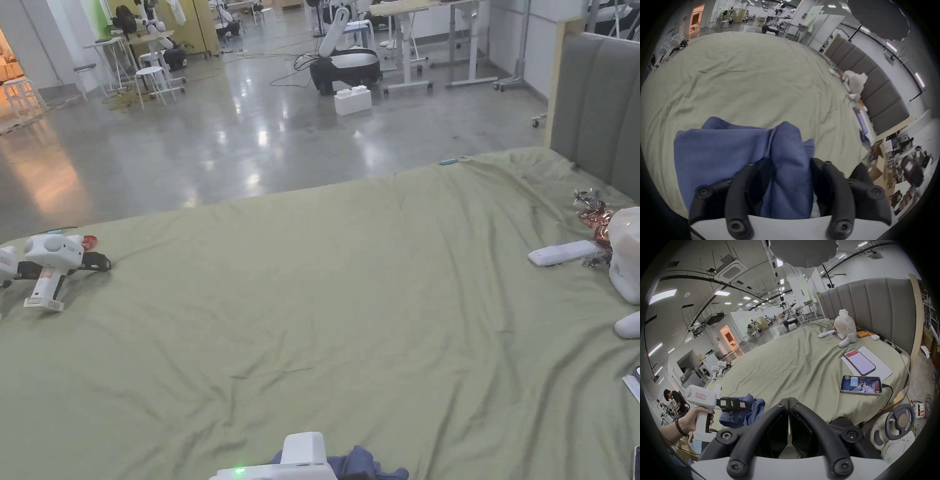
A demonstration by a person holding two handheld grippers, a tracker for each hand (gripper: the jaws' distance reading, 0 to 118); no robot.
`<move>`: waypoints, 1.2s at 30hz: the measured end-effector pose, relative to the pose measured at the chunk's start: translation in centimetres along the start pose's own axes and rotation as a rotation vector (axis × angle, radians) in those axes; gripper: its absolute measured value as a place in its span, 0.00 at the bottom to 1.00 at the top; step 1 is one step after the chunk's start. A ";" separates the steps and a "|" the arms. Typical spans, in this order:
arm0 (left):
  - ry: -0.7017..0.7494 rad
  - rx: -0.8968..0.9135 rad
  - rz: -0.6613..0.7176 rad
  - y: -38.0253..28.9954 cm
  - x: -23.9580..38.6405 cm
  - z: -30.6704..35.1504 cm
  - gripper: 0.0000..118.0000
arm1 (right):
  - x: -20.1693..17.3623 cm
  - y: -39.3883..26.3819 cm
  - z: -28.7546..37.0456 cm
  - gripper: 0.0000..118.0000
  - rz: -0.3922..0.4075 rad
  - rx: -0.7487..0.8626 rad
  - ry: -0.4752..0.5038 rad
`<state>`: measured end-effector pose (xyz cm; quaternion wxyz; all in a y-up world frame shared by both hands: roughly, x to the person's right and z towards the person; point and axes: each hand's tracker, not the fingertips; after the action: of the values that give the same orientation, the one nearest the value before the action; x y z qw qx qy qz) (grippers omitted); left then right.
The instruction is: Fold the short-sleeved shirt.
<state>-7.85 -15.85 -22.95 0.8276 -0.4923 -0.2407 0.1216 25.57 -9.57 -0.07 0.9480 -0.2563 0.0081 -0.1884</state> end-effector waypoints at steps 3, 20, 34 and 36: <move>-0.099 0.100 0.085 0.4 -1.3 2.5 0.69 | 0.3 -0.4 -0.1 0.00 -0.008 -0.008 0.013; -0.106 -0.004 0.149 -3.5 -2.1 -4.5 0.01 | -1.2 -2.0 -1.4 0.00 0.060 -0.111 0.113; -0.140 0.344 0.212 -2.3 -9.9 12.8 0.87 | -13.0 -3.0 -23.3 0.00 0.266 -0.497 0.278; -0.119 0.342 0.281 -3.0 -12.5 13.8 0.89 | -13.3 -4.9 -26.7 0.00 0.351 -0.627 0.111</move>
<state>-25.79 -12.32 -18.32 0.8583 -0.3656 -0.1940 0.3033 8.53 -21.54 -21.97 0.8395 -0.5185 0.1607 -0.0247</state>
